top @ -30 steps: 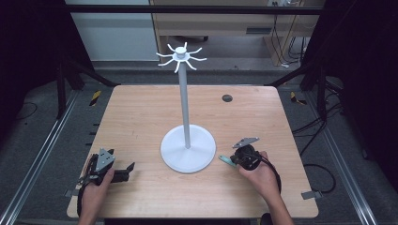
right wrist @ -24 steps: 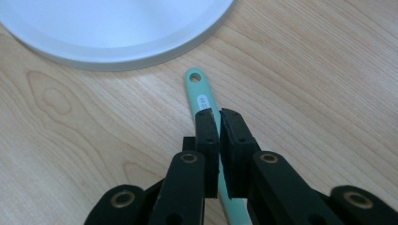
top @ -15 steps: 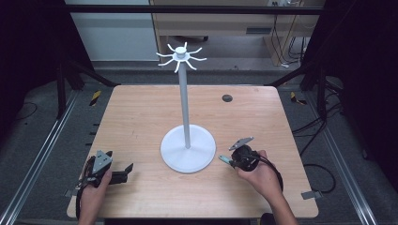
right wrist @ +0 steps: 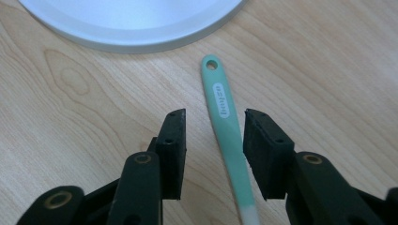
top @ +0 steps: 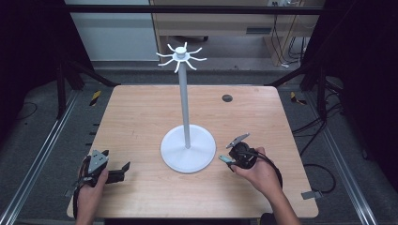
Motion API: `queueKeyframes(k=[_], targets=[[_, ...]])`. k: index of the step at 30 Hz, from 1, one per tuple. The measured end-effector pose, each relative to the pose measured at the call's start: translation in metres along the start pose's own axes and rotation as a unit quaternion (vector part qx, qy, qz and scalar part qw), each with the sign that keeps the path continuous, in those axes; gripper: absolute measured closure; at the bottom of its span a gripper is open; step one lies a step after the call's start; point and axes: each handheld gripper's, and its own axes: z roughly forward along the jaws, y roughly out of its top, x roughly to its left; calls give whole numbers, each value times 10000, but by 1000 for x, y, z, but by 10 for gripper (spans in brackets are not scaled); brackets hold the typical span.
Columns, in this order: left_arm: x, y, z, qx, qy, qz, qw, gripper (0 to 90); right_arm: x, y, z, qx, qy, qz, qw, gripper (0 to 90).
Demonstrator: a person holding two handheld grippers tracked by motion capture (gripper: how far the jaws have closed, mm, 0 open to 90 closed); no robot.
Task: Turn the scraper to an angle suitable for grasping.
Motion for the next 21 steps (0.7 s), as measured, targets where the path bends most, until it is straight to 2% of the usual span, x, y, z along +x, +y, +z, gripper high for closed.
queueKeyframes(k=[3,14,21], targets=[[2,0,0,-1,17,-26,10000,26,-2,3,2,58,95,17,9999,581],[5,1,-1,-37,35,-83,10000,26,0,15,8,386,98,-196,9990,599],[2,2,0,-25,8,1,10000,28,-2,22,15,626,134,-258,9976,632]])
